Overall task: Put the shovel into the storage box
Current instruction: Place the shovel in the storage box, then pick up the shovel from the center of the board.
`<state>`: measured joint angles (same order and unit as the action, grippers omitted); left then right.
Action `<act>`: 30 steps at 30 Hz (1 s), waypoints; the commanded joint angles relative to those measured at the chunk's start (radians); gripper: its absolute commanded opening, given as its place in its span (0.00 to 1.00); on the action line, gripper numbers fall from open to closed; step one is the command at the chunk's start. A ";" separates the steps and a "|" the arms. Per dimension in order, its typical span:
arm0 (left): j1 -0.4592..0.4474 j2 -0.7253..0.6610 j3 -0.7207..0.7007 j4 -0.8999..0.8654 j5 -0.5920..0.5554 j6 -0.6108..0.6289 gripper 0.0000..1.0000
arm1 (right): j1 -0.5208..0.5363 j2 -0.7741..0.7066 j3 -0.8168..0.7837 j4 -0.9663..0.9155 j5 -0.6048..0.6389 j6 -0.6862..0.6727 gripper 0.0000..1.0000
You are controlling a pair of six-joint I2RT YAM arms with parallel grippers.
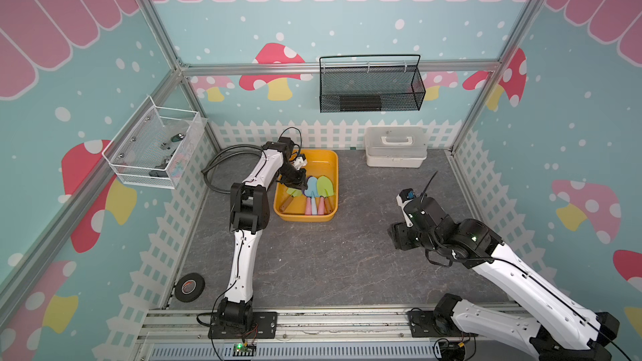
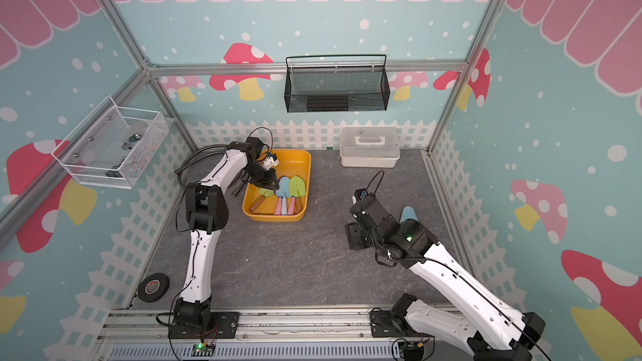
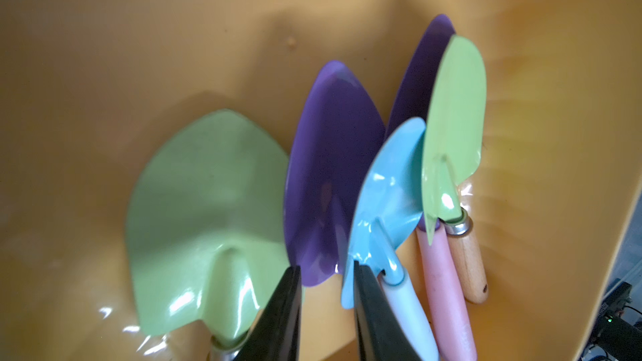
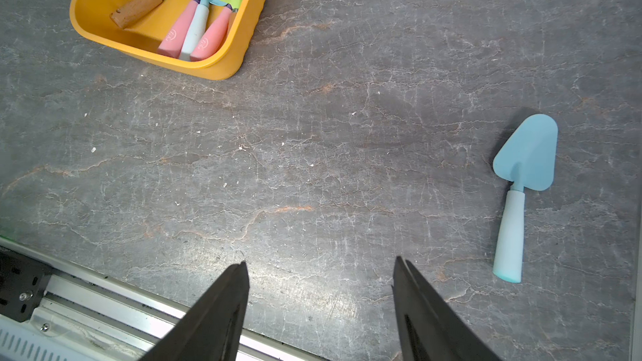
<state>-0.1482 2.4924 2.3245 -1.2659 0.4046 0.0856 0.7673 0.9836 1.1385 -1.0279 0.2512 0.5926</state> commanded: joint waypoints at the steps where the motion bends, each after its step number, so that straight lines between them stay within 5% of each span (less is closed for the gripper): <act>1: 0.013 -0.101 0.066 -0.041 -0.021 -0.007 0.31 | -0.007 0.006 0.037 -0.039 0.077 0.016 0.72; 6: 0.008 -0.238 0.075 -0.037 0.085 -0.077 0.39 | -0.144 0.015 0.064 -0.050 0.143 0.001 0.79; 10: -0.062 -0.386 -0.032 0.058 0.169 -0.120 0.58 | -0.360 0.068 0.042 -0.017 0.092 -0.051 0.81; 13: -0.100 -0.489 -0.126 0.138 0.276 -0.176 0.63 | -0.493 0.151 0.022 0.011 0.024 -0.083 0.81; 21: -0.170 -0.905 -0.875 0.967 0.455 -0.612 0.75 | -0.710 0.275 -0.113 0.160 -0.117 -0.154 0.82; 30: -0.211 -0.997 -1.126 1.122 0.425 -0.669 0.76 | -0.870 0.362 -0.262 0.257 -0.191 -0.155 0.81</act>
<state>-0.3542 1.5257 1.2110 -0.2710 0.8097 -0.5430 -0.0860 1.3106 0.9100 -0.8154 0.0982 0.4469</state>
